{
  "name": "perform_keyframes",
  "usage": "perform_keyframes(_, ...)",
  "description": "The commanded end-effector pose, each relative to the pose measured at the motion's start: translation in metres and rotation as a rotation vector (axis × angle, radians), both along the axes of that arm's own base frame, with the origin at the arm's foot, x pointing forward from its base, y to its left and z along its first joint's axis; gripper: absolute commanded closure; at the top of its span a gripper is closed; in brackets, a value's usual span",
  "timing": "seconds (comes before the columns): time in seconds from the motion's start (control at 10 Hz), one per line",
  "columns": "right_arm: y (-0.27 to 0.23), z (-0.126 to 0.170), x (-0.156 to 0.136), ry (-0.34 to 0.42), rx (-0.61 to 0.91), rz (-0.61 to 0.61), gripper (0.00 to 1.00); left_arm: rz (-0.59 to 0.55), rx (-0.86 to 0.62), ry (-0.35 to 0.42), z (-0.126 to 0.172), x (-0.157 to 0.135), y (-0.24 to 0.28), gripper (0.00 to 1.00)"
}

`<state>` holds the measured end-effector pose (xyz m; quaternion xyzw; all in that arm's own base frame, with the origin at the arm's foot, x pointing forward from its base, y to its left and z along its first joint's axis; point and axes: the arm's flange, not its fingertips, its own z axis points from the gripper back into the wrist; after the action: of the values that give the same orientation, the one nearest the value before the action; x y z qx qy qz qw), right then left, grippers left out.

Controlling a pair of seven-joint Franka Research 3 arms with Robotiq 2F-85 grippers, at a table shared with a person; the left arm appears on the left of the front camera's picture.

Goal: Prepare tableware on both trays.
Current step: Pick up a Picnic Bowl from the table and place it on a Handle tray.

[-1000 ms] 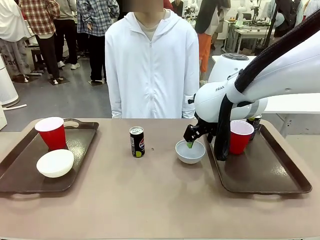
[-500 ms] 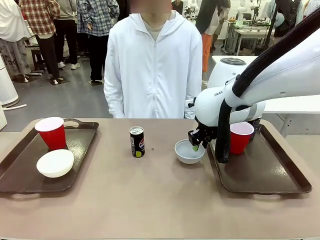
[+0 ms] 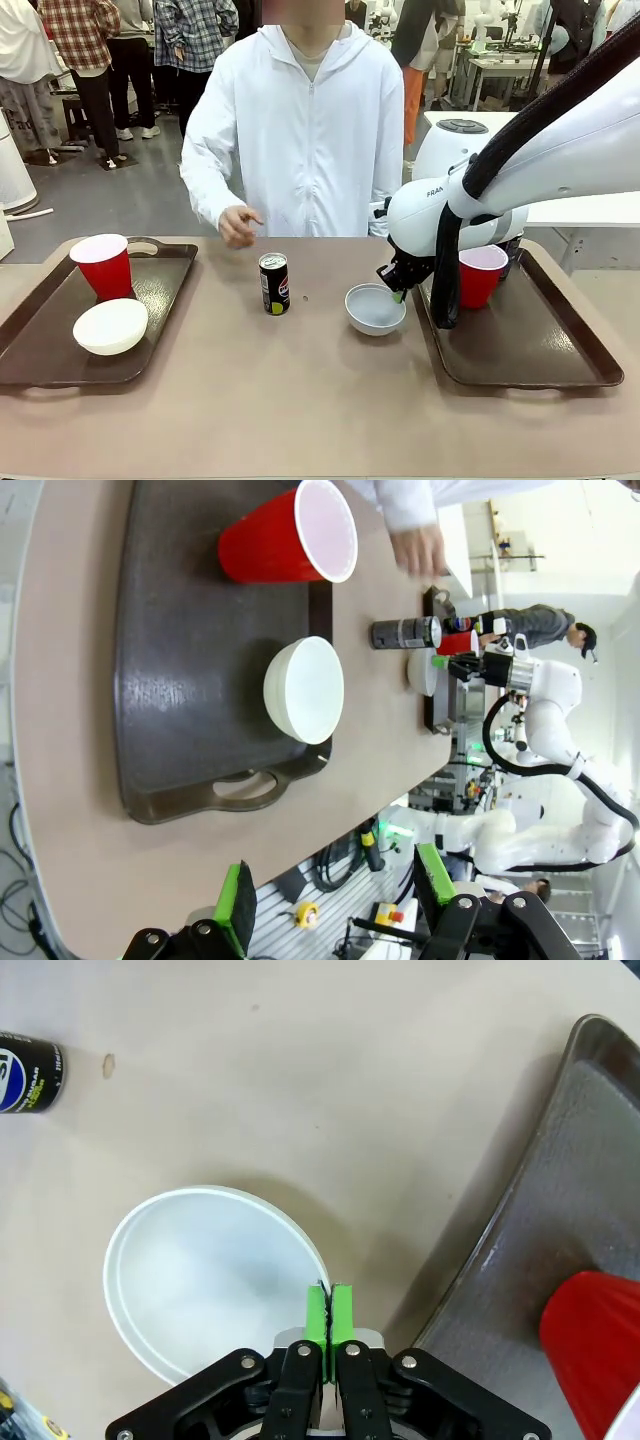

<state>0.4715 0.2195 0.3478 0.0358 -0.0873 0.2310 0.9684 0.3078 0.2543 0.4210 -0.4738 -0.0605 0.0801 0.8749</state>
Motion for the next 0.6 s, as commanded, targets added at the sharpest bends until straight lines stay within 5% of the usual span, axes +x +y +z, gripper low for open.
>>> perform_keyframes(0.0, 0.000, 0.001, 0.002, -0.023, -0.003, -0.004, 1.00, -0.001, -0.006, -0.011, 0.001, -0.002, 0.002, 0.16)
perform_keyframes(0.5, -0.024, 0.111, -0.076, 0.087, -0.014, -0.018, 1.00, -0.001, -0.006, -0.011, 0.001, -0.002, 0.002, 0.16)
